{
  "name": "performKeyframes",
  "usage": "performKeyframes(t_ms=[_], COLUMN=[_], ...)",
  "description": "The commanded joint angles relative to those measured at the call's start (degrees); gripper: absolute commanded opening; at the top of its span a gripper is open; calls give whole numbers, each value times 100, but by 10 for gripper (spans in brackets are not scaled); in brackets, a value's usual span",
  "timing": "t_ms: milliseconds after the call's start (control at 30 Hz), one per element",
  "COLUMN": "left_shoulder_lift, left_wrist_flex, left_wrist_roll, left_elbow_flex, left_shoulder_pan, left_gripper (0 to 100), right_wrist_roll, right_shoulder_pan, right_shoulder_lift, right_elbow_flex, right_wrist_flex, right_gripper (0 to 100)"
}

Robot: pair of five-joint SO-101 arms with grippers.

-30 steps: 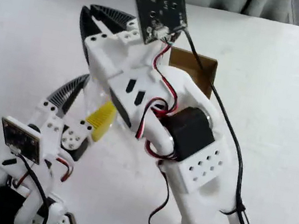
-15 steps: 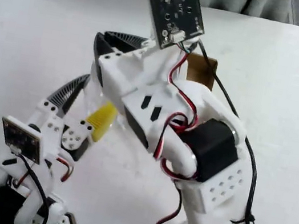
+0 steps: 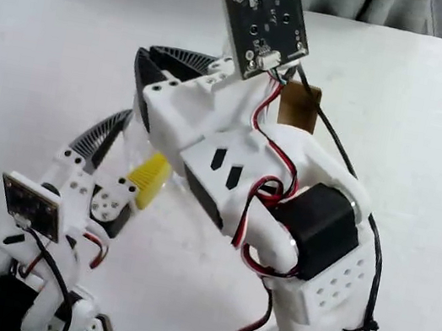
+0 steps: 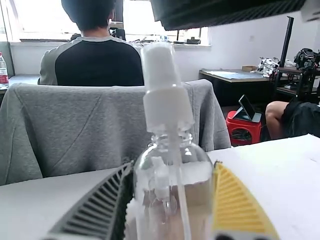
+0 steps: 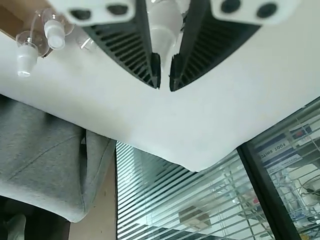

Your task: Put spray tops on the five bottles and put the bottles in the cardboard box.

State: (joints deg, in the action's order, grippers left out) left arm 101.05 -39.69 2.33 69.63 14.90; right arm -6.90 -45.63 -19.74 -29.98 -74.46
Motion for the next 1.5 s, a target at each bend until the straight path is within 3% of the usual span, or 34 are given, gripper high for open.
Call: performKeyframes(t_ms=[0,167,600,1133,1467], left_shoulder_lift=[66,66,66,66,66], left_wrist_flex=[-9,-9,9,0,9], left_wrist_roll=[-9,-35,-44,-44,-44], left_elbow_flex=[-62,-62,-53,-53,-53], left_shoulder_pan=[-40,-40,-40,-40,-22], left_gripper=[20,20,20,20,20], right_wrist_roll=[-9,-26,-53,-62,-9], right_shoulder_pan=[295,523,22,-286,321], right_shoulder_lift=[198,593,145,215,-198], right_elbow_flex=[-220,-237,-246,-105,-536], right_wrist_flex=[259,215,-884,-470,-462], right_gripper=[15,15,15,15,15])
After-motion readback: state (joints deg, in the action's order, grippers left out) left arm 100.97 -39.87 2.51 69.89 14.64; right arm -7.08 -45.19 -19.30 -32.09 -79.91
